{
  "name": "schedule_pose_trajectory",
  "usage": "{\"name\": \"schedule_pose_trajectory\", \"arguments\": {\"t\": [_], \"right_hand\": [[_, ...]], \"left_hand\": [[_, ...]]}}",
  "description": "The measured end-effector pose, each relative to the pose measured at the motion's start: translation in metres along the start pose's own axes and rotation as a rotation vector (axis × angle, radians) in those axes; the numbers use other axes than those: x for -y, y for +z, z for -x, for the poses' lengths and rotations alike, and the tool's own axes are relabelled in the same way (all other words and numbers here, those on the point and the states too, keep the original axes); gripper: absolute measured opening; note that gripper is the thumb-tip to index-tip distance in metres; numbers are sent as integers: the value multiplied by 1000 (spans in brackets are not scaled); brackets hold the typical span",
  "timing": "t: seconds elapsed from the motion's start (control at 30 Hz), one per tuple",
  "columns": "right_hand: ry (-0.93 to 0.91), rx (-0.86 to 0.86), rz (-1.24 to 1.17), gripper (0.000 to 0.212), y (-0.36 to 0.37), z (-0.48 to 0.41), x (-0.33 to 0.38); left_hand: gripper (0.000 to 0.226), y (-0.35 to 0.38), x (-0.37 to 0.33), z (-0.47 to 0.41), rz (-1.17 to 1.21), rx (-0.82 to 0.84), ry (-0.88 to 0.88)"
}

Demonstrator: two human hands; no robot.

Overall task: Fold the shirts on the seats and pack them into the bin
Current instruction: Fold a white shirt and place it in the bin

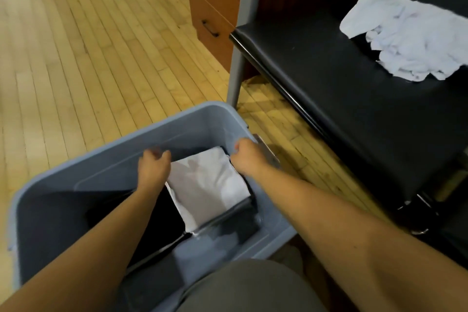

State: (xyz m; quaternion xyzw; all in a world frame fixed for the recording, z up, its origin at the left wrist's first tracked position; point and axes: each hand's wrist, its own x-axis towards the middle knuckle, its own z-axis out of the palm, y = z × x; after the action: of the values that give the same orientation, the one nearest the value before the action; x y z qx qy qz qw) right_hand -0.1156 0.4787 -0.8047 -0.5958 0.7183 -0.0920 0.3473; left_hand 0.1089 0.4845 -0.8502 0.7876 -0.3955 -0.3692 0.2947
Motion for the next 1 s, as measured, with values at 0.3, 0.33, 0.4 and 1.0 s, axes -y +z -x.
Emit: {"name": "schedule_pose_trajectory", "arguments": {"t": [0.3, 0.33, 0.4, 1.0], "right_hand": [[-190, -151, -356, 9, -167, 13, 37], [-201, -196, -358, 11, -189, 18, 31], [-180, -318, -278, 9, -229, 23, 10], [-11, -541, 169, 31, -330, -9, -189]], "left_hand": [[19, -21, -182, 34, 100, 386, 388], [20, -18, -203, 44, 99, 427, 438], [18, -7, -242, 62, 83, 487, 534], [76, 235, -363, 117, -466, 537, 982]]}}
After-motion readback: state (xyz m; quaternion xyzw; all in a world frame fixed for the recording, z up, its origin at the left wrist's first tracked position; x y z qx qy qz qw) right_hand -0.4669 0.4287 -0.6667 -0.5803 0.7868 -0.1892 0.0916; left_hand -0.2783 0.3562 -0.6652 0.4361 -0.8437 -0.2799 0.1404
